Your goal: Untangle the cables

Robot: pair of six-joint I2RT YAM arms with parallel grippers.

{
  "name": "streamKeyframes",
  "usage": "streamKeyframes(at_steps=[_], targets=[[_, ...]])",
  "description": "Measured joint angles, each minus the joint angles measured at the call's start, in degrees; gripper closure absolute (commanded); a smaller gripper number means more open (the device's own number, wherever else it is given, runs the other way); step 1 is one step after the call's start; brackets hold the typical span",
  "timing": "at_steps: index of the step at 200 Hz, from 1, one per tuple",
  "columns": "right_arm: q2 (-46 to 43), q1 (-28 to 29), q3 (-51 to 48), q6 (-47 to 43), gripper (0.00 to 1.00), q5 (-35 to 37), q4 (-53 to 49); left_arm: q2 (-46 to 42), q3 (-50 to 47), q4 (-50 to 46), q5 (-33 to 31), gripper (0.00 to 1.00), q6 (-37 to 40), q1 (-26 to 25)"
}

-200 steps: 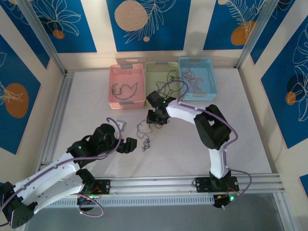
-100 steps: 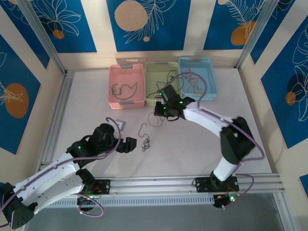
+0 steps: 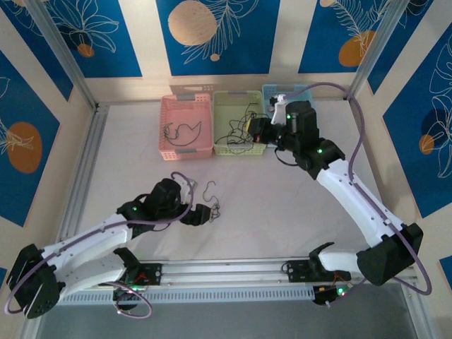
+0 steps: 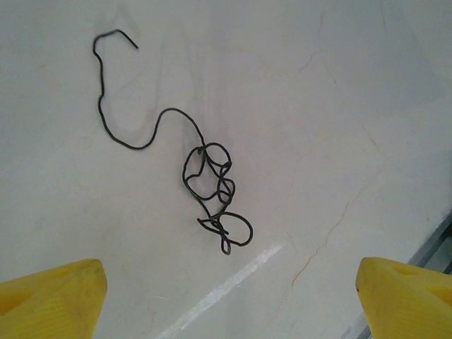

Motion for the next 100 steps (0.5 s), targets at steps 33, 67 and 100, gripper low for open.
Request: streamKeyframes(at_steps=[33,67,100], targets=[[6.62,-4.26,7.15,1.60,1.00,-1.29,-1.62,3.56,0.94,1.70,0.55,0.11,-0.07,0.00],[19.87,-6.36,16.65,3.08,1.00,-0.72,-2.78,3.54,1.66,2.01,-0.63,0.12,-0.92,0.31],[34.21,-6.67,25.68,4.13,0.96,1.25,-4.17,3.48,2.43,1.05,-2.23,0.12,-1.53,1.51]])
